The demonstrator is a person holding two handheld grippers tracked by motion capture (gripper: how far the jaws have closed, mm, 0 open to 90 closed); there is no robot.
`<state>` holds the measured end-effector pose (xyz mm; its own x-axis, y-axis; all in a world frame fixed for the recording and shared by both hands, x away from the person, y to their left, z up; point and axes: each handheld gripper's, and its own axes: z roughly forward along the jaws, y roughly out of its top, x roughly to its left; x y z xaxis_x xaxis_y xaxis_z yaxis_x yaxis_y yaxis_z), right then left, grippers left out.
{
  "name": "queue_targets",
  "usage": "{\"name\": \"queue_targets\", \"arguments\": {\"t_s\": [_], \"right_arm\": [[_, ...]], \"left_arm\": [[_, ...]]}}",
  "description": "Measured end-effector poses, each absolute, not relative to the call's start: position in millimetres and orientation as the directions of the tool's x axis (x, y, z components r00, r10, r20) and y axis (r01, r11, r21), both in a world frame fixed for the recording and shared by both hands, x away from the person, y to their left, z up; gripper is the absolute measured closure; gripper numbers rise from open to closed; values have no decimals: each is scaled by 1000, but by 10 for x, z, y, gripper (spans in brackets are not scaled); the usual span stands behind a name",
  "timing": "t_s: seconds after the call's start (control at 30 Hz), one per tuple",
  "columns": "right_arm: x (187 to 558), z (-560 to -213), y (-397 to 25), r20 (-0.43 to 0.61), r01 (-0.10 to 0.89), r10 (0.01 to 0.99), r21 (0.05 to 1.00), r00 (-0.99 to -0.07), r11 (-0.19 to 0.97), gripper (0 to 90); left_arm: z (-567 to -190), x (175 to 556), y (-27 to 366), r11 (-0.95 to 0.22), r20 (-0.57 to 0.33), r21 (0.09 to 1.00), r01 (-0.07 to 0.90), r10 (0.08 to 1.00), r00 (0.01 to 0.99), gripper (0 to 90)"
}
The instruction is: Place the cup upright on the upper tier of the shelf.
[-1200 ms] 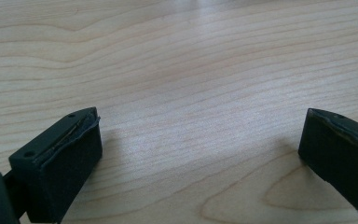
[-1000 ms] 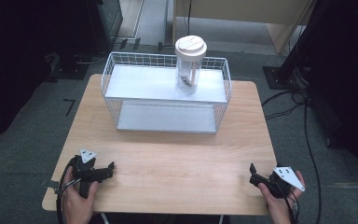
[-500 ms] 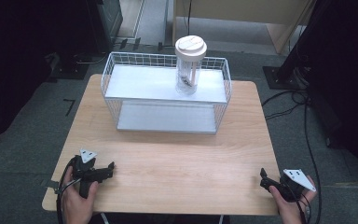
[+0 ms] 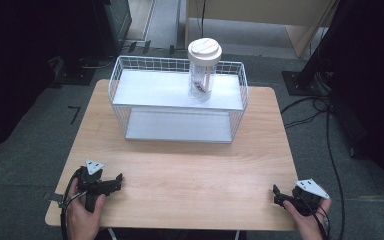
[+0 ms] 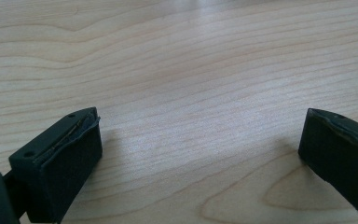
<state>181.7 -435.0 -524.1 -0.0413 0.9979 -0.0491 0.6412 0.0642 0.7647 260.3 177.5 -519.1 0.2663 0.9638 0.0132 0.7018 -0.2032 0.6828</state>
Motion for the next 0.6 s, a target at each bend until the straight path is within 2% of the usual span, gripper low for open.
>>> {"name": "queue_targets", "arguments": {"t_s": [0.17,0.3,0.37,0.6], "right_arm": [[1844,-5258,-4322,-71,671,996,736,-54,89,0],[1861,-5261,-4360,-34,685,998,726,-49,58,0],[1870,-5268,-4407,29,705,998,709,-48,14,0],[1860,-5269,-4401,26,705,998,709,-62,25,0]], "left_arm": [[-5192,2602,1775,-202,12,683,702,964,266,0],[-5192,2602,1775,-202,12,683,702,964,266,0],[-5192,2602,1775,-203,13,683,702,964,266,0],[-5192,2602,1775,-202,12,683,702,964,266,0]]}}
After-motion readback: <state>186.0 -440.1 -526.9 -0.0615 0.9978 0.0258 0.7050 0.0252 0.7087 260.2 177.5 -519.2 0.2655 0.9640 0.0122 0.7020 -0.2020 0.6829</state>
